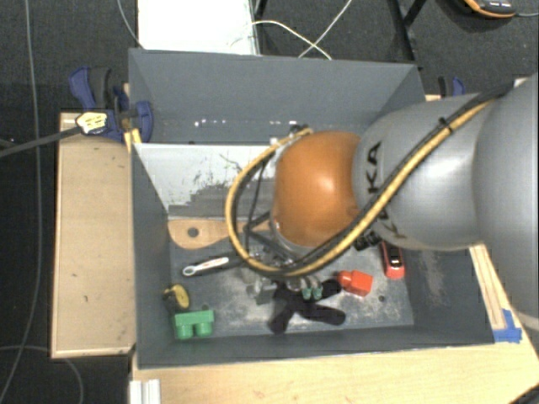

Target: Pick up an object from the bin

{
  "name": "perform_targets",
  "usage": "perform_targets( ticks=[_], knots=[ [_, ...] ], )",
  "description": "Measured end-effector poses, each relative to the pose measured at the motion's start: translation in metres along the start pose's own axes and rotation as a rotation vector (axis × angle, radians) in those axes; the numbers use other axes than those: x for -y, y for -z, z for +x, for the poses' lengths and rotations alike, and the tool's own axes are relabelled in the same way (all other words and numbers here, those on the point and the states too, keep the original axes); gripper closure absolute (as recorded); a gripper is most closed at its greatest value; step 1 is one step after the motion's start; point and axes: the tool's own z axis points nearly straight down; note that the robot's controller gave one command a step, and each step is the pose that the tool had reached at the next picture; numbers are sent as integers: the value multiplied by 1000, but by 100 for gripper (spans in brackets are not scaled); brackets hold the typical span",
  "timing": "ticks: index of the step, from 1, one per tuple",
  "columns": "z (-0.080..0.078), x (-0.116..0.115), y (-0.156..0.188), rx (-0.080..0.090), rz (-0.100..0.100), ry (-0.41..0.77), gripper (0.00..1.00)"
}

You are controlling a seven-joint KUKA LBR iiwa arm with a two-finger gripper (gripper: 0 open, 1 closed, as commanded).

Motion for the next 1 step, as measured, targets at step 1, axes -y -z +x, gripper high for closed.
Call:
perform_targets(
  ticks=[1],
  knots=[
    [-13, 32, -23, -2, 1, -46, 0]
  ],
)
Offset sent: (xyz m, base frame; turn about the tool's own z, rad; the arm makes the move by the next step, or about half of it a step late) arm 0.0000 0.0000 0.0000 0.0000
